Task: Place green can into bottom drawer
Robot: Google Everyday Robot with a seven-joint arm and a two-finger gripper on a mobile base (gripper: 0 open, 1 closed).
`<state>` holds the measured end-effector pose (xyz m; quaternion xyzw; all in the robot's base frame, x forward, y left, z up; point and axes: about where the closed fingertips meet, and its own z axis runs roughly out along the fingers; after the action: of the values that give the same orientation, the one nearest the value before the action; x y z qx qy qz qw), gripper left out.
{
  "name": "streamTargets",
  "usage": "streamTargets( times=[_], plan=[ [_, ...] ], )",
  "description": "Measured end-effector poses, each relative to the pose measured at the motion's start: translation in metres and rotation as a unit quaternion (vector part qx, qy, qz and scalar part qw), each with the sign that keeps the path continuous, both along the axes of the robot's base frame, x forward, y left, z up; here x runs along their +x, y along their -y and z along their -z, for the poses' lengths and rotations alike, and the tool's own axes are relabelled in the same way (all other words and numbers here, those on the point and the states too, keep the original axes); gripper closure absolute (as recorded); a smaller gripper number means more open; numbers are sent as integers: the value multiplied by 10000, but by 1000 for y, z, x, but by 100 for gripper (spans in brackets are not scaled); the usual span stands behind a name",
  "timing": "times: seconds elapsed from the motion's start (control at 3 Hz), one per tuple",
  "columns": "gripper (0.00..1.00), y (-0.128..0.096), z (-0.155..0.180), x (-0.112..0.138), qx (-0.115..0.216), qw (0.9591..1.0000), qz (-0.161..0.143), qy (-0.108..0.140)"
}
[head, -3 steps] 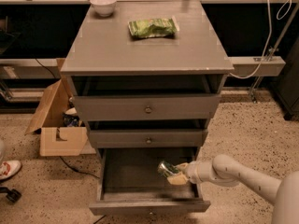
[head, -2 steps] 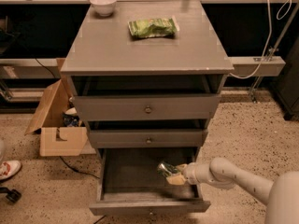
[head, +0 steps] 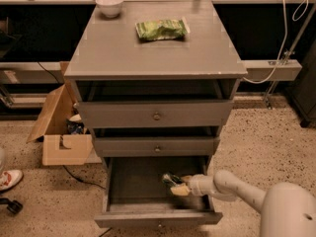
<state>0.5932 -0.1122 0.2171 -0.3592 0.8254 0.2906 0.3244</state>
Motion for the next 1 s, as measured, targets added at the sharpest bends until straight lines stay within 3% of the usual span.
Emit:
streamTargets(
  times=[1.0],
  plan=[
    [15,-30,41,18,-77,9996,-218,-144]
  ],
)
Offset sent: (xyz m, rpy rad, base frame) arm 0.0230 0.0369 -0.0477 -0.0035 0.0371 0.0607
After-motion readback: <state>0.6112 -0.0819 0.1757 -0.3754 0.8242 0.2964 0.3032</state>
